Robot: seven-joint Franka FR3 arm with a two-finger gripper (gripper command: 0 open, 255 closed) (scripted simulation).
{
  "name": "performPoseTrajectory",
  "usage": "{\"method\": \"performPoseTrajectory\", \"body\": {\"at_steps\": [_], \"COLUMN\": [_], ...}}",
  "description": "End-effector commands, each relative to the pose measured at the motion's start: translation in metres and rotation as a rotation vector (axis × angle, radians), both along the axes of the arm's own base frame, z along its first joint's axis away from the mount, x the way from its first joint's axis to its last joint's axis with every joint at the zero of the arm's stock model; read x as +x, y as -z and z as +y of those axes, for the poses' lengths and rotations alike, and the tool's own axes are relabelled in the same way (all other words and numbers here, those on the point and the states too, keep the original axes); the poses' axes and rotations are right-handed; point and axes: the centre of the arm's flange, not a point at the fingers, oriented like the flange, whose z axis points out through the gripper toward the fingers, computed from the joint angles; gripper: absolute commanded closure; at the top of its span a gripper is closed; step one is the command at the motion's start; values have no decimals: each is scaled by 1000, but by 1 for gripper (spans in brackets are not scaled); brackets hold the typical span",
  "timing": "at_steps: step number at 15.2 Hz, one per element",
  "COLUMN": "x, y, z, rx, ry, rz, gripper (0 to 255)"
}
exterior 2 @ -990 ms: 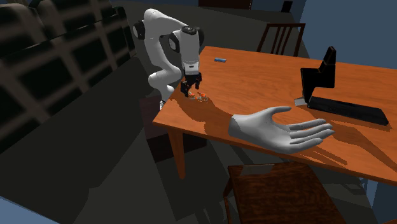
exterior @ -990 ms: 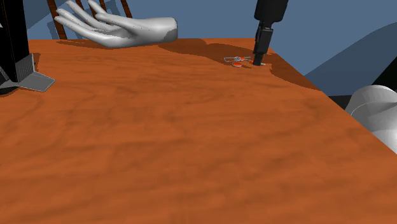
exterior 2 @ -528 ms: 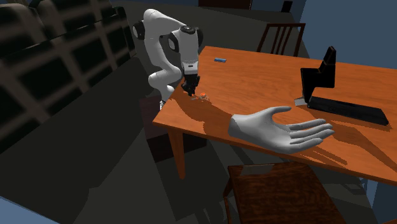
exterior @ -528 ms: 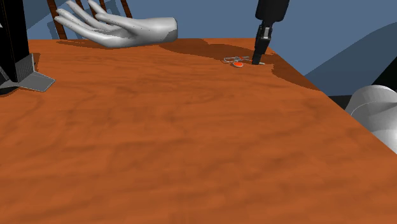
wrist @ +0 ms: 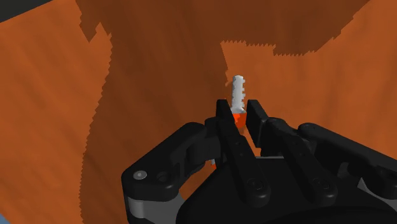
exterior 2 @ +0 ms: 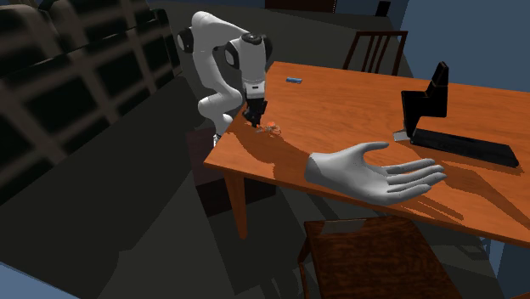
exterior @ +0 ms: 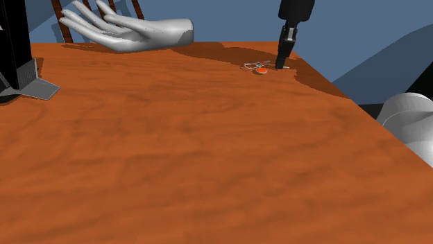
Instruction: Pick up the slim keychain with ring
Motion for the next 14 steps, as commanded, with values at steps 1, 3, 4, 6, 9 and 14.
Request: {"method": "performPoseTrajectory", "body": {"at_steps": [1, 3, 4, 6, 9, 14], "x": [0, 0, 0, 0, 0, 0], "y": [-8, -19, -24, -35, -51, -67], "z": [1, 1, 1, 1, 1, 1], "rx": [0, 0, 0, 0, 0, 0], "ry": [-1, -1, -1, -1, -1, -1], "rz": [3, 3, 3, 3, 3, 3], "gripper": [255, 255, 255, 255, 255, 255]}}
